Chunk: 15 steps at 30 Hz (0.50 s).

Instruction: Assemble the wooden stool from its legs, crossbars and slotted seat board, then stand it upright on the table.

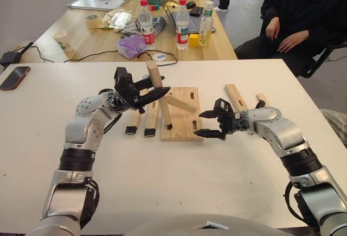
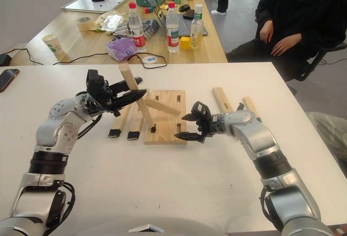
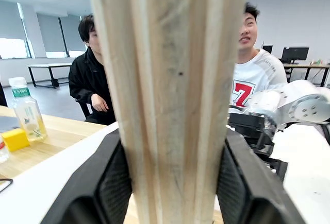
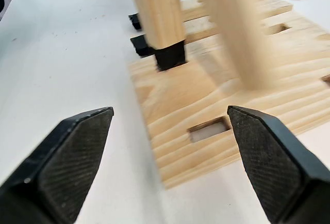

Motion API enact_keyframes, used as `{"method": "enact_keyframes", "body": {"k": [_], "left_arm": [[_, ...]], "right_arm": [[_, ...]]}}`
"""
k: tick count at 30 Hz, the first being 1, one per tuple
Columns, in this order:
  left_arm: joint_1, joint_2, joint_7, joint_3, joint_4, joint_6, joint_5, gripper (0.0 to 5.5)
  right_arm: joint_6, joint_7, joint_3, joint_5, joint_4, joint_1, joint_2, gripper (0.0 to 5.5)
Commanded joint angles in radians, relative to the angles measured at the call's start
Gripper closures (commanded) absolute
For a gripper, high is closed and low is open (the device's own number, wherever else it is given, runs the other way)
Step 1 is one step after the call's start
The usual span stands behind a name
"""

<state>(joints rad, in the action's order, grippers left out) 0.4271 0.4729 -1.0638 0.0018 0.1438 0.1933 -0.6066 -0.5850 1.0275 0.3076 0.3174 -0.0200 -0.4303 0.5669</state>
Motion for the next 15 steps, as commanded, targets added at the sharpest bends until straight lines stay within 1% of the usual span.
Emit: {"method": "enact_keyframes", "body": {"k": [1,5,9,12,15], "left_arm": [[-0.032,0.02,-0.05,-0.037,0.039,-0.007,0.07,3.49],[-0.039,0.049,-0.121,-0.052,0.035,0.03,0.06,3.49],[-0.03,0.079,-0.176,-0.059,0.07,0.028,0.072,3.49],[-0.026,0.12,-0.262,-0.105,0.092,0.029,0.099,3.49],[-0.014,0.158,-0.355,-0.176,0.12,0.017,0.147,3.49]], "right_arm": [[-0.007,0.026,-0.017,-0.017,-0.03,-0.039,0.033,1.41],[-0.011,0.044,-0.037,-0.023,-0.065,-0.066,0.038,1.41],[-0.008,0.041,-0.037,-0.032,-0.073,-0.069,0.027,1.41],[0.008,0.034,-0.025,-0.047,-0.076,-0.066,0.018,1.41],[0.005,0.037,-0.024,-0.052,-0.069,-0.065,0.014,1.41]]}}
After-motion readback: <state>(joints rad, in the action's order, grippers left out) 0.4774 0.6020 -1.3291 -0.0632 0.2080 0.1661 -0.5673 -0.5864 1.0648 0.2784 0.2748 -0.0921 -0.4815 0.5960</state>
